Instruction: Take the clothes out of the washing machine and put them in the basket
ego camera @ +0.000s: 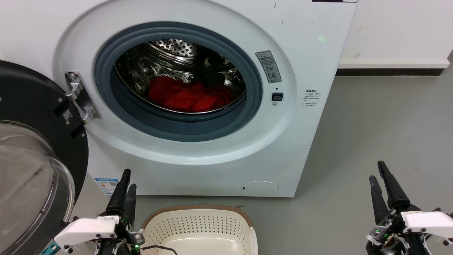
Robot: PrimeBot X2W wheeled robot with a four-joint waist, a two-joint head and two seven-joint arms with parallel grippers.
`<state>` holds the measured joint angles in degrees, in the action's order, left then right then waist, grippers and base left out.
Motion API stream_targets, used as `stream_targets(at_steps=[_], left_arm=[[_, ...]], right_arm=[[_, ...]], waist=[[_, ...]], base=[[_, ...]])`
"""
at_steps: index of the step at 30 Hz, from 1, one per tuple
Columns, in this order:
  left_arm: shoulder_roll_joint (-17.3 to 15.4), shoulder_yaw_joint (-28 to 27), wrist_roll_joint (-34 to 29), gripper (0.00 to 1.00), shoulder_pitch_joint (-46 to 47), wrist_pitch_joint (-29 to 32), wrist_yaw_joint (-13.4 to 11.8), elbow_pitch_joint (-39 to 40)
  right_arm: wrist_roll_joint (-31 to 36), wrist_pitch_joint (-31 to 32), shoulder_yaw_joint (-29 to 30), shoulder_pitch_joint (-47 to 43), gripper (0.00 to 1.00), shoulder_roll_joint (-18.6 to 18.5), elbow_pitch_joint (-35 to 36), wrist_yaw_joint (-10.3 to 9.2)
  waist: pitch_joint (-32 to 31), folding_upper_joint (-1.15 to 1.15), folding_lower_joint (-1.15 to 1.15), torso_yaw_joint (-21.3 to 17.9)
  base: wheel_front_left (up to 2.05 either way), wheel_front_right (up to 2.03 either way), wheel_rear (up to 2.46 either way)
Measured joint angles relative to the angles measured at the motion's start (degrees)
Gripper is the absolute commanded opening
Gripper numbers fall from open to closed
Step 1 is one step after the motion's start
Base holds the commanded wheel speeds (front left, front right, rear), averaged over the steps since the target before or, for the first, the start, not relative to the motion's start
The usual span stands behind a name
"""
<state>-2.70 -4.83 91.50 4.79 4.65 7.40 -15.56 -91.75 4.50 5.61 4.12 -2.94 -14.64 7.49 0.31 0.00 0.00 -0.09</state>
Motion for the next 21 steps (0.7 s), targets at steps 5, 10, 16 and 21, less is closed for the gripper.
stream_targets(at_steps=[5,10,16,21], left_arm=[[0.0,1.0,-1.6,1.0,0.5,-1.2,0.0,0.4],[-0.1,1.0,-8.7,1.0,1.6,-2.9,0.0,2.2],[-0.1,1.6,-15.8,1.0,2.5,-4.4,0.0,3.4],[-0.1,2.2,-21.9,1.0,2.8,-5.5,0.0,3.8]], right_arm=[[2.1,-1.0,-0.1,0.0,1.0,0.0,0.8,0.0],[9.8,-2.8,0.0,0.0,1.0,0.0,2.8,0.0],[19.2,-4.3,-0.1,0.0,1.0,0.0,4.9,0.0],[26.5,-5.4,-0.4,-0.3,1.0,0.0,6.2,0.0]], waist=[[0.1,0.0,0.0,0.0],[0.3,0.0,0.0,0.2],[0.3,0.0,0.0,0.2],[0.3,0.0,0.0,0.2]], base=[[0.0,0.0,0.0],[0.0,0.0,0.0],[0.0,0.0,0.0],[0.0,0.0,0.0]])
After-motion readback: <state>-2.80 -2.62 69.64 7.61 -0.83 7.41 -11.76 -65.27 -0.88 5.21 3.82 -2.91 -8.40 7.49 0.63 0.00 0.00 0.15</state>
